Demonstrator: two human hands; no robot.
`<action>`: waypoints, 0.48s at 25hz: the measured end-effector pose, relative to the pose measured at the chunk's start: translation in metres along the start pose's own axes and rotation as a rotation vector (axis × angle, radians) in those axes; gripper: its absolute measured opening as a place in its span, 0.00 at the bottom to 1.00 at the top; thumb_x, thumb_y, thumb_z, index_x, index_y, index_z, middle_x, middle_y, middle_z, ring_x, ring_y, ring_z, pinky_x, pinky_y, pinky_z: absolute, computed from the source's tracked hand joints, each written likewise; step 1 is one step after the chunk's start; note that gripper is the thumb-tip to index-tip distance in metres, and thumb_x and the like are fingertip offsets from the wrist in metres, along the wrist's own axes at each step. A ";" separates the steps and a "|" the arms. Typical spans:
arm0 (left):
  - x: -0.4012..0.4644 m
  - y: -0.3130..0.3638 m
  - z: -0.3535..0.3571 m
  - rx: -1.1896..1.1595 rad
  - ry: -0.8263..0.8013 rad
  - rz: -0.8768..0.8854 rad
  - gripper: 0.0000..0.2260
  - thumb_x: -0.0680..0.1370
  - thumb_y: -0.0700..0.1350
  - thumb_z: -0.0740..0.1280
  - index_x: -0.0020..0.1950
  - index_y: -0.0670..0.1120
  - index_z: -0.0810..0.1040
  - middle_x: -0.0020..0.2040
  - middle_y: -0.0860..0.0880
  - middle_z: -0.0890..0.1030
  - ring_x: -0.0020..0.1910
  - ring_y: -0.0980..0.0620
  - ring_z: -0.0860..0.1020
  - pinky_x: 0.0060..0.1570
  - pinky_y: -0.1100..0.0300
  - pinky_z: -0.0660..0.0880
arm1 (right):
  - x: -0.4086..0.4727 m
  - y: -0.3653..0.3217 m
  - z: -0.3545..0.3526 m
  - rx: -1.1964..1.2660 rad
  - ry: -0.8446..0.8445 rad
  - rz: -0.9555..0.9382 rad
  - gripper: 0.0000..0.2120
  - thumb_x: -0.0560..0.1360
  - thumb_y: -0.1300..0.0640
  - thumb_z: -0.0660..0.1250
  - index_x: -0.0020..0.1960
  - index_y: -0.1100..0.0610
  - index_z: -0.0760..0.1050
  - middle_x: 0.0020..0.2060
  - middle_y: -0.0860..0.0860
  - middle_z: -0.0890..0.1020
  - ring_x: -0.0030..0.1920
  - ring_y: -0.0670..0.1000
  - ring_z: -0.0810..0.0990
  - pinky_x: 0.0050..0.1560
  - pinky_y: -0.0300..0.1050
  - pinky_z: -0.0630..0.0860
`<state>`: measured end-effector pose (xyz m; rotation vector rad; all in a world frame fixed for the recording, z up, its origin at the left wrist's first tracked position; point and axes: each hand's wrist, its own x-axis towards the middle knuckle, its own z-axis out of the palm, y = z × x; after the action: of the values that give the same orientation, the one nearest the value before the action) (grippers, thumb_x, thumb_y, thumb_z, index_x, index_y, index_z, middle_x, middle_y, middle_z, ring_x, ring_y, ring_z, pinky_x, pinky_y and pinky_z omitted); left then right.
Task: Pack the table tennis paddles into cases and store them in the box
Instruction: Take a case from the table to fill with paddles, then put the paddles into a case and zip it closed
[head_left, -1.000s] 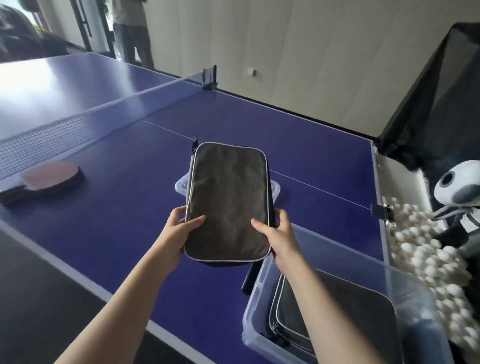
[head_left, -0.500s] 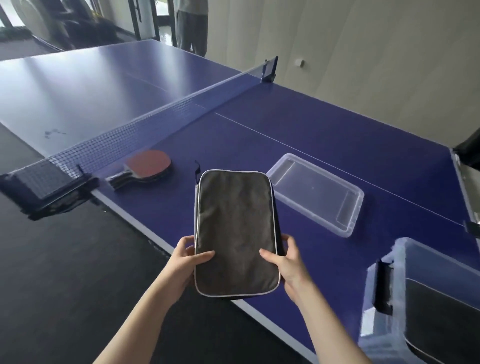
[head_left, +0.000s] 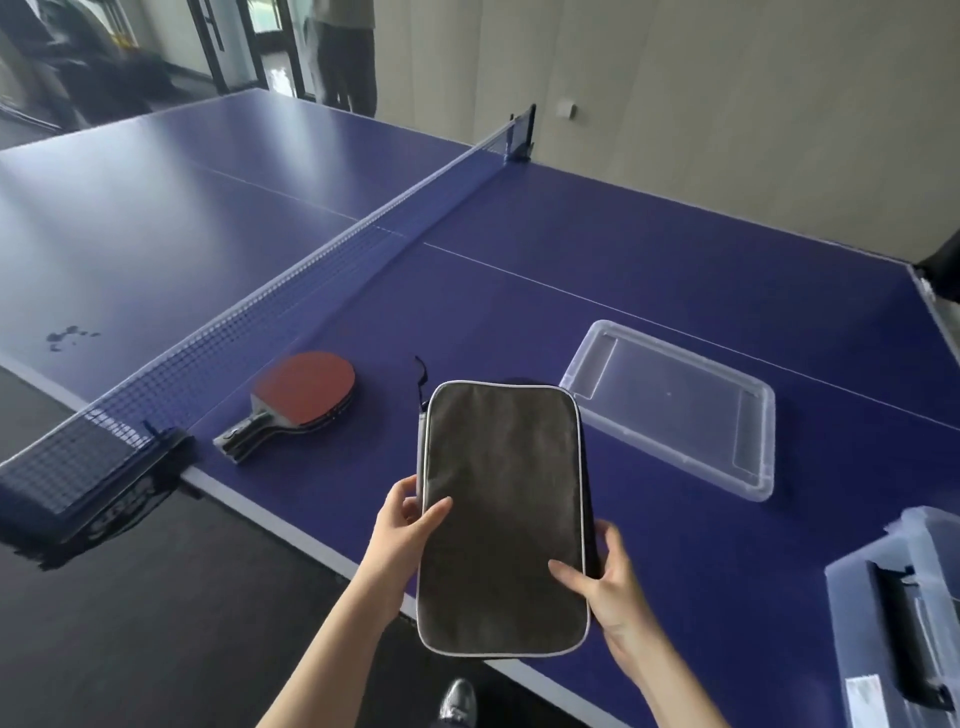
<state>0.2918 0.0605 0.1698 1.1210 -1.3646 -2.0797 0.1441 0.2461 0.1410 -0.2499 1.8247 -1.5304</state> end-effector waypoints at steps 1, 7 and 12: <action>0.009 0.001 0.003 0.000 -0.003 0.015 0.12 0.77 0.39 0.69 0.59 0.46 0.75 0.50 0.42 0.84 0.44 0.50 0.83 0.41 0.58 0.79 | 0.009 0.002 0.000 0.008 0.001 0.002 0.25 0.66 0.65 0.76 0.56 0.47 0.71 0.47 0.49 0.85 0.48 0.49 0.84 0.46 0.43 0.80; 0.052 0.041 0.003 0.135 -0.102 0.168 0.12 0.76 0.37 0.68 0.56 0.50 0.76 0.49 0.42 0.82 0.45 0.48 0.81 0.46 0.53 0.78 | 0.048 -0.029 0.003 -0.101 0.097 -0.065 0.19 0.71 0.63 0.72 0.60 0.54 0.72 0.50 0.55 0.81 0.48 0.47 0.81 0.46 0.36 0.77; 0.086 0.078 0.001 0.538 -0.109 0.381 0.16 0.74 0.37 0.71 0.52 0.57 0.74 0.45 0.53 0.79 0.39 0.59 0.76 0.41 0.65 0.72 | 0.072 -0.119 0.009 -0.270 0.325 -0.446 0.12 0.74 0.61 0.69 0.56 0.50 0.77 0.46 0.53 0.79 0.46 0.49 0.78 0.47 0.35 0.74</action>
<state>0.2333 -0.0329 0.2056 0.8460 -2.0834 -1.5605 0.0635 0.1657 0.2207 -0.5998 2.3557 -1.6899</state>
